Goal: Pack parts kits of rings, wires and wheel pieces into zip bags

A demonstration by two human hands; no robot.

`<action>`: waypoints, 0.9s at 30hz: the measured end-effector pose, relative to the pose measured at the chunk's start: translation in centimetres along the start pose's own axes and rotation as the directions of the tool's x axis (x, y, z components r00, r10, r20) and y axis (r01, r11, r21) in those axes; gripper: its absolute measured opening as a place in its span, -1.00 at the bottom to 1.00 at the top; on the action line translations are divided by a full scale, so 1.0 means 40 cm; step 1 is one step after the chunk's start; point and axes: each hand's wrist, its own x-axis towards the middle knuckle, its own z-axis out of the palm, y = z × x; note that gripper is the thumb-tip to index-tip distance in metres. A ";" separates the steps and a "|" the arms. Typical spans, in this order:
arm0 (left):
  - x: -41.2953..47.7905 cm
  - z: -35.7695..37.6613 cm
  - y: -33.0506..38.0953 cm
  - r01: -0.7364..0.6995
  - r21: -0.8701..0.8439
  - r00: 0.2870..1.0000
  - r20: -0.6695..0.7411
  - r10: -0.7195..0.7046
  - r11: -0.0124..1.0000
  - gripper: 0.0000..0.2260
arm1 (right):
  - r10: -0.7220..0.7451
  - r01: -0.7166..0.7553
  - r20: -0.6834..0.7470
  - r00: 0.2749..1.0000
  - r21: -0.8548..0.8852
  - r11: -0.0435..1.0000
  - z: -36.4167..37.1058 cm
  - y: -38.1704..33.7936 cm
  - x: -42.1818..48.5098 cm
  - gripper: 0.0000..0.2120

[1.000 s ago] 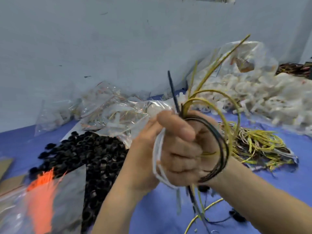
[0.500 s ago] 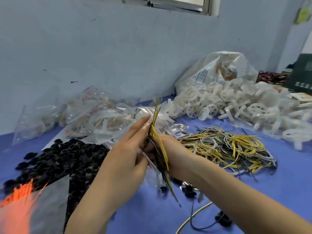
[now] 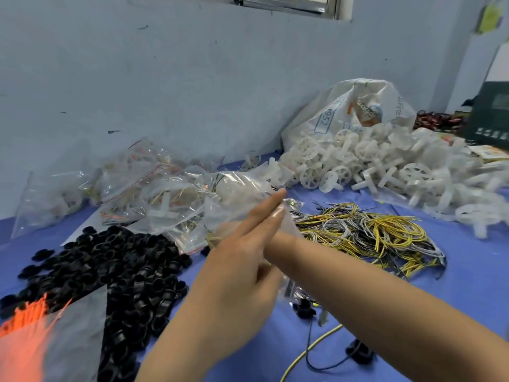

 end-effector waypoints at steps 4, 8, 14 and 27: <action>-0.001 -0.014 -0.017 0.120 -0.080 0.991 -0.055 -0.125 0.990 -0.33 | 0.094 -0.052 0.074 0.993 -0.444 0.895 0.036 -0.001 0.048 -0.32; 0.000 -0.024 -0.036 0.197 -0.105 0.950 -0.224 -0.216 0.975 -0.33 | -0.348 0.391 0.195 0.917 -0.614 0.685 0.016 -0.037 0.169 -0.64; 0.011 -0.052 -0.059 0.280 -0.240 0.845 -0.399 -0.357 0.930 -0.36 | -0.594 0.233 0.343 0.728 0.691 0.684 -0.195 0.085 0.044 -0.66; 0.038 0.109 -0.077 0.323 -0.355 0.931 -0.045 -0.362 0.877 -0.35 | 0.755 -0.700 -0.447 0.480 0.323 0.636 -0.153 0.888 0.188 -0.56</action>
